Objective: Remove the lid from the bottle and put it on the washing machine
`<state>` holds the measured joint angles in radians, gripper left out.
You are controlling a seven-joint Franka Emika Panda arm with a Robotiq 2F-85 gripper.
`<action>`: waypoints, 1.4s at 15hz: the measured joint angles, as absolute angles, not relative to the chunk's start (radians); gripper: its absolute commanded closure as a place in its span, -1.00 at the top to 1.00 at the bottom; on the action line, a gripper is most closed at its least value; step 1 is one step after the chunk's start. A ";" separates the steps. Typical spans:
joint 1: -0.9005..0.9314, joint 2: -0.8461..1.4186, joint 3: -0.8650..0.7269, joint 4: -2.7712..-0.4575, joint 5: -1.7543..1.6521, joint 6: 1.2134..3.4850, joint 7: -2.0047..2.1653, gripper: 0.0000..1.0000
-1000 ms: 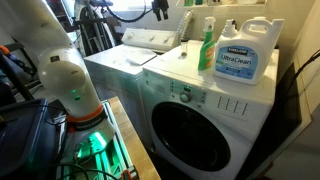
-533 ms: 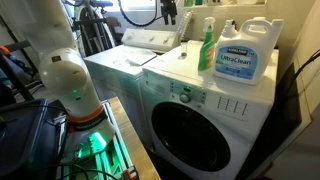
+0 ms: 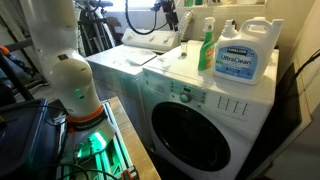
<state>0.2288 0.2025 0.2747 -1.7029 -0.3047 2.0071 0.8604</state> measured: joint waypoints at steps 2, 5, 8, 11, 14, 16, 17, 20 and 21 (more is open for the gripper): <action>0.271 0.268 0.244 -1.647 -0.378 1.997 0.890 1.00; 0.317 0.356 0.201 -1.562 -0.412 1.976 0.893 1.00; 0.342 0.422 0.169 -1.495 -0.412 1.952 0.892 1.00; 0.357 0.465 0.142 -1.449 -0.409 1.921 0.892 0.87; 0.364 0.494 0.125 -1.416 -0.408 1.899 0.892 0.80; 0.369 0.508 0.116 -1.400 -0.407 1.896 0.892 0.75; 0.371 0.516 0.111 -1.391 -0.407 1.894 0.892 0.56; 0.377 0.535 0.100 -1.369 -0.407 1.889 0.892 -0.05; 0.379 0.540 0.098 -1.361 -0.407 1.885 0.892 -0.20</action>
